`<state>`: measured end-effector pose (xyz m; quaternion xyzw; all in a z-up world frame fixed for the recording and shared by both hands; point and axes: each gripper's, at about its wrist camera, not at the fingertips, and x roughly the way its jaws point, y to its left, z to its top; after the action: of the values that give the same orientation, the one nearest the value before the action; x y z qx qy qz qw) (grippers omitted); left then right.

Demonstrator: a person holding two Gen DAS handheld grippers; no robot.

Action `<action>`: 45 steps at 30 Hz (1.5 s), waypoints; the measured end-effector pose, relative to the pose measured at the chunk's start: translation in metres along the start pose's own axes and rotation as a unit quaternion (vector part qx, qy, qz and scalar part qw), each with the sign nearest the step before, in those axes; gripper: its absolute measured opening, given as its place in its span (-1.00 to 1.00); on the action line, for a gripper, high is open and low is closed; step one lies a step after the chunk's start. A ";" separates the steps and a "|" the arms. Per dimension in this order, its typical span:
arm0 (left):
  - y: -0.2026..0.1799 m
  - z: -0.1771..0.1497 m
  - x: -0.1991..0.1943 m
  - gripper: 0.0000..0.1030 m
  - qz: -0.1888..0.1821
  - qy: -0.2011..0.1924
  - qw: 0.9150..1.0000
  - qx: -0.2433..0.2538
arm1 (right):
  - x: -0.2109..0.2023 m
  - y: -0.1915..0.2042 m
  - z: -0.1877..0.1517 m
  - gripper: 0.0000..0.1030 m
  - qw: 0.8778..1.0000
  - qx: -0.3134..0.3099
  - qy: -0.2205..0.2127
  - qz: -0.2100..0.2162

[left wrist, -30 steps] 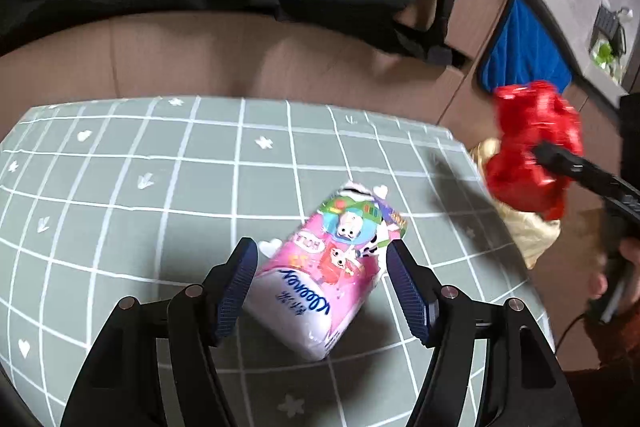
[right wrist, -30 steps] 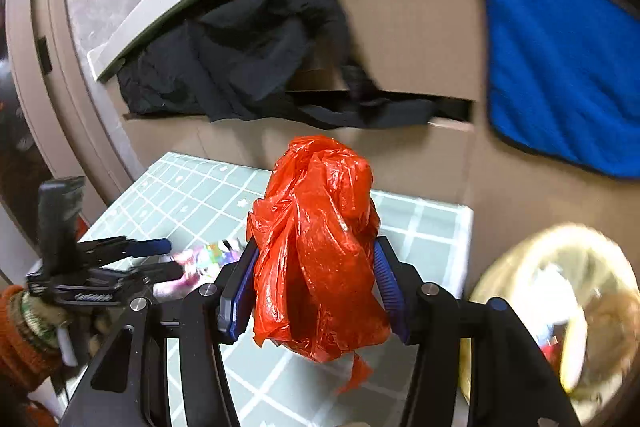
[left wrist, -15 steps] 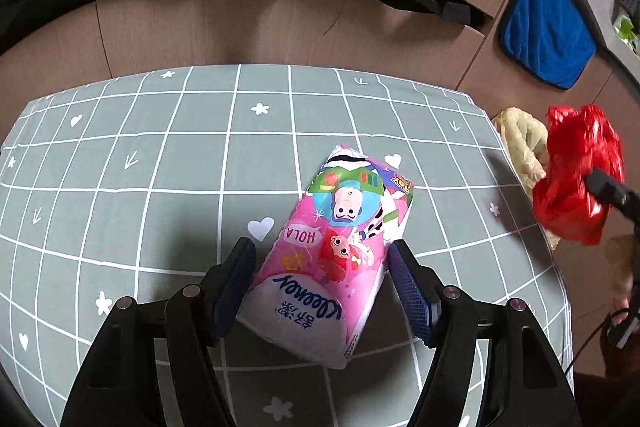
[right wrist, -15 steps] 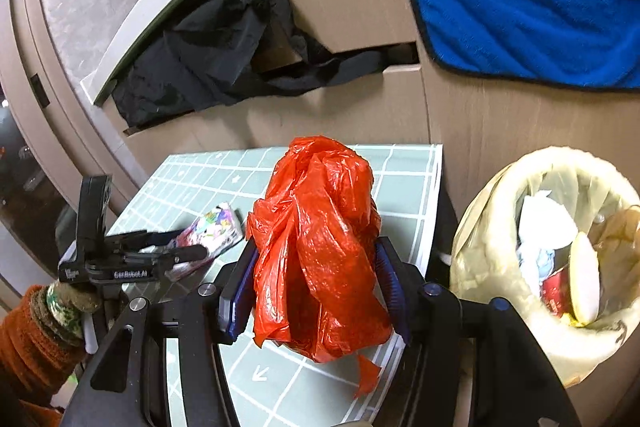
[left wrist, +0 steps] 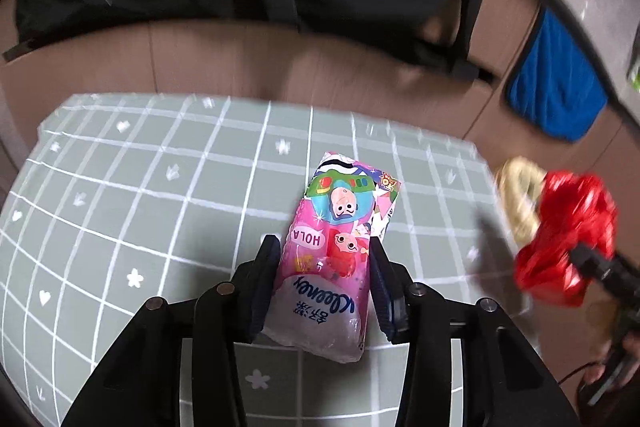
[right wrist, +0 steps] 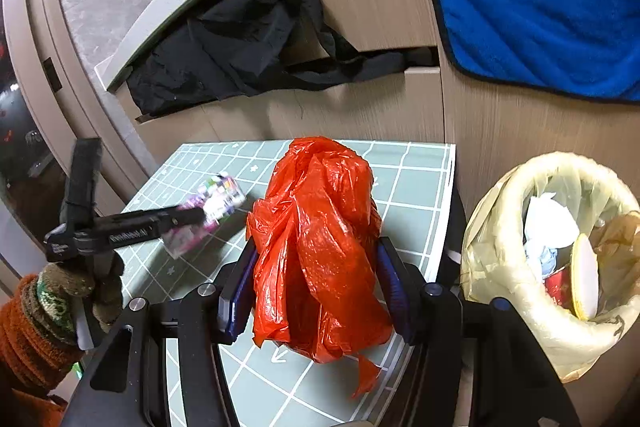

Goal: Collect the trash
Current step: 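Grasp the pink tissue pack with the left tool while the right tool grasps the red plastic bag, then carry the tissue pack and red bag over the bin and release both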

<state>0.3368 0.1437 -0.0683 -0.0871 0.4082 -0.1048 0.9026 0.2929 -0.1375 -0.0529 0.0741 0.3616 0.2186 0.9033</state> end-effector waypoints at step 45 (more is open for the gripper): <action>-0.331 0.015 -0.039 -0.15 -0.076 -0.161 0.976 0.123 | -0.194 -0.162 0.038 0.03 0.970 0.015 -0.168 -0.174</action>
<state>0.2838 -0.1636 0.0502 -0.0215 0.2337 -0.2067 0.9498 0.2492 -0.3683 0.0479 0.0592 0.2151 0.0371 0.9741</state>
